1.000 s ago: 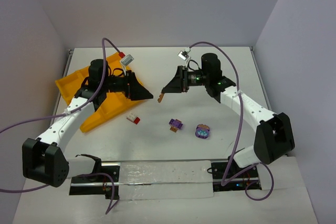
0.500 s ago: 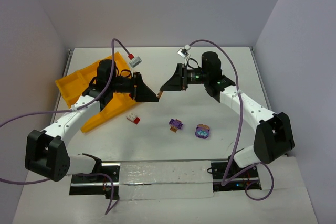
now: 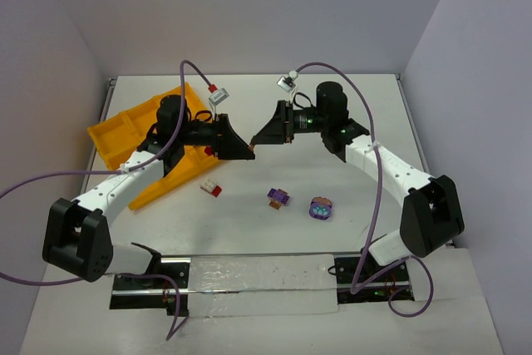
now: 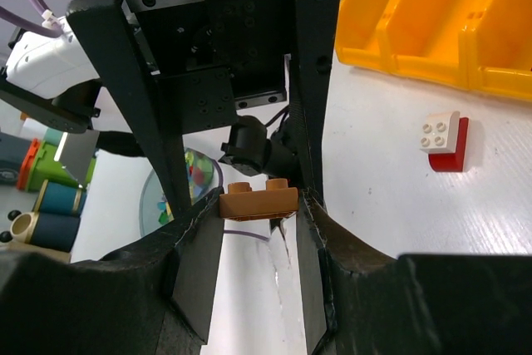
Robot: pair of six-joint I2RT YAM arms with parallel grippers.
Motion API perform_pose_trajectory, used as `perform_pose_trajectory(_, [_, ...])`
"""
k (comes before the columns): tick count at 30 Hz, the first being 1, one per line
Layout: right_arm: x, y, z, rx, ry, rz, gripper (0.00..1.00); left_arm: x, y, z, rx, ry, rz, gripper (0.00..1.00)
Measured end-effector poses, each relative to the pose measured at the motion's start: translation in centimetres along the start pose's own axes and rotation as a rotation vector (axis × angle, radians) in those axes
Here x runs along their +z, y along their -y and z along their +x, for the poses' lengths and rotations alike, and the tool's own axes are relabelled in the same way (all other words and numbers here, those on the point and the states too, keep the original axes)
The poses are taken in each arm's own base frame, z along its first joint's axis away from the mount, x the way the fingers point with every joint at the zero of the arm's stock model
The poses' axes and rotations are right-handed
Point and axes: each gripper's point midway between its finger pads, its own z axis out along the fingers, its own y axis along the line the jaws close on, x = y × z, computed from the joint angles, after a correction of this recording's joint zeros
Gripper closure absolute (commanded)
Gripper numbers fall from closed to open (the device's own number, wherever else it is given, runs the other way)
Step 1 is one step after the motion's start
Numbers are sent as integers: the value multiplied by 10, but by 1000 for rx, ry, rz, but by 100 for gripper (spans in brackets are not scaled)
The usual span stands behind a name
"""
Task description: Sort the legos into containers by color
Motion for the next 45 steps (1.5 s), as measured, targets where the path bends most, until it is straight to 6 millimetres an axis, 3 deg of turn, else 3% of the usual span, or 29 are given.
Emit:
perform_pose_trajectory(5, [1,2,0,4,0,0,99,1,-1,0,-5,-2,4,49])
perform_pose_trajectory(8, [1,-1,-2,0,-5,-11,99,1,-1,0,-1,0,4,99])
perform_pose_trajectory(9, [1,-3,-2,-6,-7,-16,97,1,-1,0,1,1,4,100])
perform_pose_trajectory(11, [1,-3,-3,-13,-4,-13,78,1,-1,-1,-5,3,3,100])
perform_pose_trajectory(12, [1,-2,-3,-10,-4,-12,58,1,-1,-1,-4,3,3,100])
perform_pose_trajectory(13, [1,-2,-3,-7,-6,-11,46,1,-1,-1,-4,3,3,100])
perform_pose_trajectory(15, [1,-2,-5,-7,-2,-3,36,1,-2,-1,-4,2,2,100])
perform_pose_trajectory(17, [0,-1,-10,-15,11,11,17,2,-2,0,-3,-1,1,100])
perform_pose_trajectory(21, [-5,5,-23,-21,45,65,12,2,-4,1,-3,-1,-5,100])
perform_pose_trajectory(24, [-20,26,-40,-11,117,173,10,1,-9,2,-12,-1,-32,100])
perform_pose_trajectory(27, [-60,53,-61,19,238,318,10,-2,-24,0,-43,13,-118,100])
perform_pose_trajectory(31, [-135,78,-85,50,457,598,1,-21,-62,-12,-112,75,-362,100])
perform_pose_trajectory(34, [-170,74,-91,15,573,763,0,-43,-91,-21,-150,125,-575,100])
perform_pose_trajectory(39, [-196,68,-79,-20,636,907,0,-99,-129,-19,-213,224,-954,100])
perform_pose_trajectory(45, [-207,100,-55,68,615,1023,0,-178,-155,-6,-277,351,-1383,100])
